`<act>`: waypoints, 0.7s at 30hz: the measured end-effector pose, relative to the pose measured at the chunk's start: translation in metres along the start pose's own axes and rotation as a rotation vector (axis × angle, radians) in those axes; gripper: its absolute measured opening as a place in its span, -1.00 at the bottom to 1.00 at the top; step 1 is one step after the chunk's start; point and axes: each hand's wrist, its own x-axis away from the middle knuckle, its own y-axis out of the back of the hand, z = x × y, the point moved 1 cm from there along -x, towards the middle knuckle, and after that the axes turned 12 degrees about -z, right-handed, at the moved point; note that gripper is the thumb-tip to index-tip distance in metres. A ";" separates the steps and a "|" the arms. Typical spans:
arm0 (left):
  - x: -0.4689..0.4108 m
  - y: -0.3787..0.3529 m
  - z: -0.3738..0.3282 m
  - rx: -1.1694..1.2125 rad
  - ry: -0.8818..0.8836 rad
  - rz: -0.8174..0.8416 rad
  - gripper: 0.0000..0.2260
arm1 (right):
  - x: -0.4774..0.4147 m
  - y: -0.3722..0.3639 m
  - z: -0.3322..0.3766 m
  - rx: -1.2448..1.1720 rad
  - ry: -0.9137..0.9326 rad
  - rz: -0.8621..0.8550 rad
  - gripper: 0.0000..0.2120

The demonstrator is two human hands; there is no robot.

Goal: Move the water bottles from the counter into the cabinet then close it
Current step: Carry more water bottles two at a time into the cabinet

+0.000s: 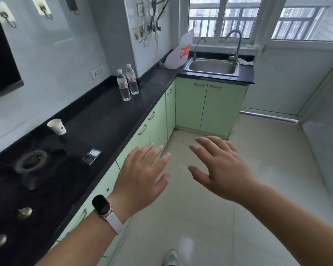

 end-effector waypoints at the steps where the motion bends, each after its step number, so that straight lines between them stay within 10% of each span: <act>1: -0.008 -0.010 0.013 -0.002 -0.013 -0.003 -0.60 | -0.017 -0.011 -0.002 0.003 0.006 -0.005 -0.48; 21: -0.152 -0.167 0.143 0.044 -0.022 -0.040 -0.61 | -0.194 -0.133 -0.099 0.058 -0.001 0.020 -0.48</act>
